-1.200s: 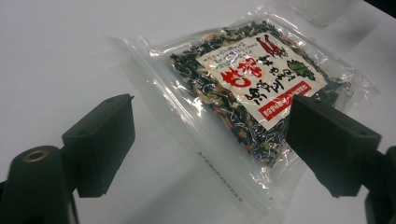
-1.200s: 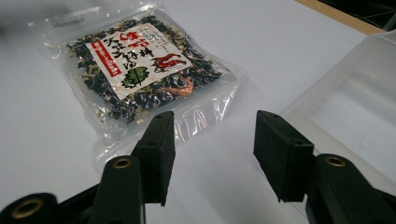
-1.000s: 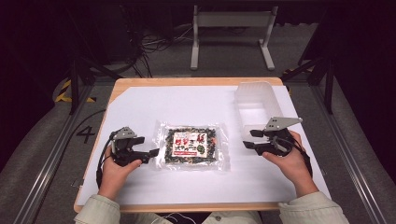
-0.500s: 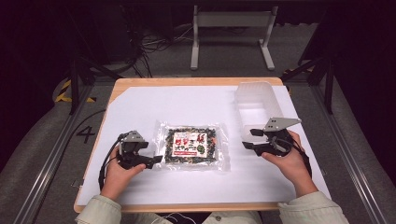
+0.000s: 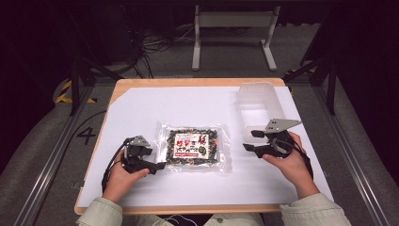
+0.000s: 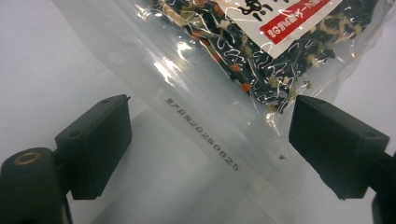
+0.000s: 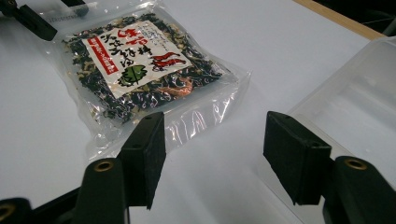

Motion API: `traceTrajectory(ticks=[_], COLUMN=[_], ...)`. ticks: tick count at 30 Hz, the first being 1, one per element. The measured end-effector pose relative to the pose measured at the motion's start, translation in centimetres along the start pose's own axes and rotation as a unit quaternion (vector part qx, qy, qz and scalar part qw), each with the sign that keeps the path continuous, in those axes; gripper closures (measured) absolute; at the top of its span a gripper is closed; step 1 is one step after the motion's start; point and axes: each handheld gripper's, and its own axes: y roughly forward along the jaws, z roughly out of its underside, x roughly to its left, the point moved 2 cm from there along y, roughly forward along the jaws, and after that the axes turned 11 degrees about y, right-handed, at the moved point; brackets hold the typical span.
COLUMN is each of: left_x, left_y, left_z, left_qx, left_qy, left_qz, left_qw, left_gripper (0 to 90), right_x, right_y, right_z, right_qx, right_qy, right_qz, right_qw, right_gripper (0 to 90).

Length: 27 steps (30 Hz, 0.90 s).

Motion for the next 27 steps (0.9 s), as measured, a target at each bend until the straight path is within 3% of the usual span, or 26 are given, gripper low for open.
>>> traceTrajectory(ticks=[5,9,12,13,22,25,27], left_x=[-0.15,-0.40,-0.43,-0.49,-0.67,-0.67,-0.72], left_y=[0.12,0.14,0.10,0.10,-0.03,-0.06,-0.07], left_z=[0.04,0.01,0.06,0.12,0.00,-0.04,-0.05], left_qx=[-0.005,-0.011,-0.011,-0.017,-0.011,-0.010,-0.008], left_qy=[0.006,0.010,0.012,0.001,-0.012,-0.024,-0.044], left_qz=[-0.001,0.016,0.005,0.003,0.019,0.033,0.050], left_qw=[1.0000,0.9998,0.9999,0.9998,0.9997,0.9991,0.9978], left_gripper=[17.8,24.3,28.2,31.2,43.7,51.0,60.0], right_x=[0.01,0.04,0.03,0.04,0.12,0.14,0.15], right_y=[0.08,0.12,0.15,0.16,0.37,0.38,0.37], right_z=[0.03,0.04,0.04,0.04,0.05,0.03,0.03], right_qx=[0.001,0.002,0.001,0.001,0.003,0.002,0.002], right_qy=[0.000,-0.001,-0.001,-0.002,-0.004,-0.005,-0.006], right_qz=[0.000,0.000,0.001,0.001,0.004,0.005,0.005], right_qw=[1.0000,1.0000,1.0000,1.0000,1.0000,1.0000,1.0000], right_gripper=[38.6,38.2,37.8,37.6,36.3,36.3,36.3])
